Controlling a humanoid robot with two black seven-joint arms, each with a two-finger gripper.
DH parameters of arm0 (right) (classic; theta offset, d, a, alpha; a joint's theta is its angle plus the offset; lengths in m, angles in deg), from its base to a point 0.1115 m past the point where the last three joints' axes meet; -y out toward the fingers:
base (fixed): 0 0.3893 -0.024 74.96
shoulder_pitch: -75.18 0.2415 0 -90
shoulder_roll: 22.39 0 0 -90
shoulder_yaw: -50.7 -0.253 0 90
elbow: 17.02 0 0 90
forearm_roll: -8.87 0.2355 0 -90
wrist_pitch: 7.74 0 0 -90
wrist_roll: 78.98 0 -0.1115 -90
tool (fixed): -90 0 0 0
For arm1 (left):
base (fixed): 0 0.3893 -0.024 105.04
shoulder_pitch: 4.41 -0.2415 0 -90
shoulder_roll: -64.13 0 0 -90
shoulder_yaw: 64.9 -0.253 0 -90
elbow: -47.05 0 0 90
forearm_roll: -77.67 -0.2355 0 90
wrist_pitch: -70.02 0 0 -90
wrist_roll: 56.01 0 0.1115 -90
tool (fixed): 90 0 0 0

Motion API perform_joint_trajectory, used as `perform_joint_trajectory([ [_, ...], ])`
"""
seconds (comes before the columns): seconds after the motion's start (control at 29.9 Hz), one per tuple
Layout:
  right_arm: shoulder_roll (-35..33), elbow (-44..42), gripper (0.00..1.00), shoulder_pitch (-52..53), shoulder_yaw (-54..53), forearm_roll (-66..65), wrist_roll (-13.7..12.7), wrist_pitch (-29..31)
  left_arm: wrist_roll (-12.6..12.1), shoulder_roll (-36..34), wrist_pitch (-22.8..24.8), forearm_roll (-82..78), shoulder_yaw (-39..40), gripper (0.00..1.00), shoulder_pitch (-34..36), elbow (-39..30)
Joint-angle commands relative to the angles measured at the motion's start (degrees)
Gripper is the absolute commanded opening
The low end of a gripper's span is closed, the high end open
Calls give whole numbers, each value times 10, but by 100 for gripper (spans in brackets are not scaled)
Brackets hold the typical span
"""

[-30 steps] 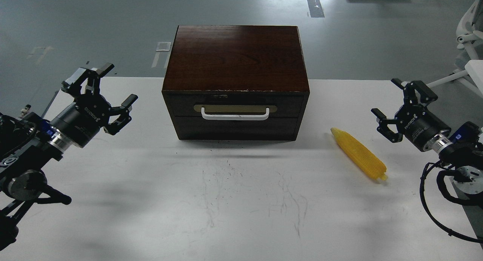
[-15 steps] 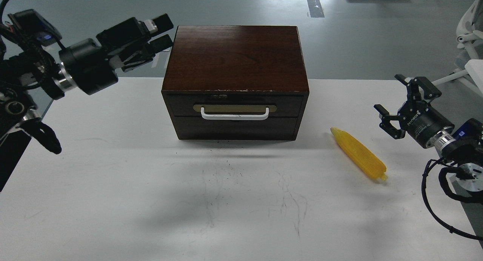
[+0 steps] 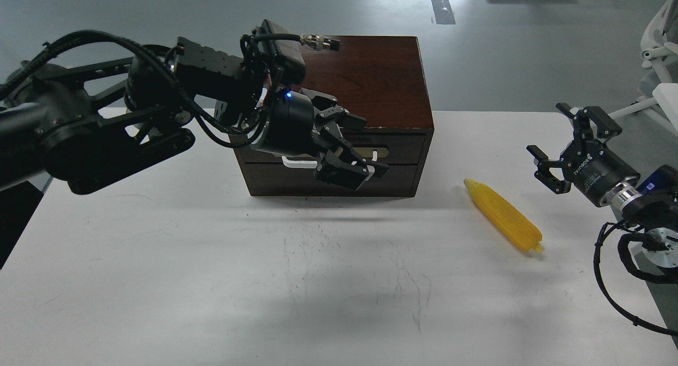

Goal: Put corn in drawer with both arms

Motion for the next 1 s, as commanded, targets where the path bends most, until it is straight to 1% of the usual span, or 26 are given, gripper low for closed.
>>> perform_joint_trajectory([
  [0.0,-2,0,100,0,0,0,0,0,0,26,0,-40,-34,99,18,16],
  [0.17,-4,0,100,-1,-3,0,0,0,0,61,0,-108,-60,99,21,37],
  [0.37,-4,0,100,-1,-3,0,0,0,0,80,0,-137,-76,99,22,67],
  [0.63,-5,0,100,-1,-3,0,0,0,0,91,0,-146,-78,99,20,100],
  [0.77,-5,0,100,-1,-3,0,0,0,0,89,0,-145,-104,99,22,105],
  [0.97,-9,1,100,-1,-4,0,0,0,0,87,0,-145,-106,99,17,113],
])
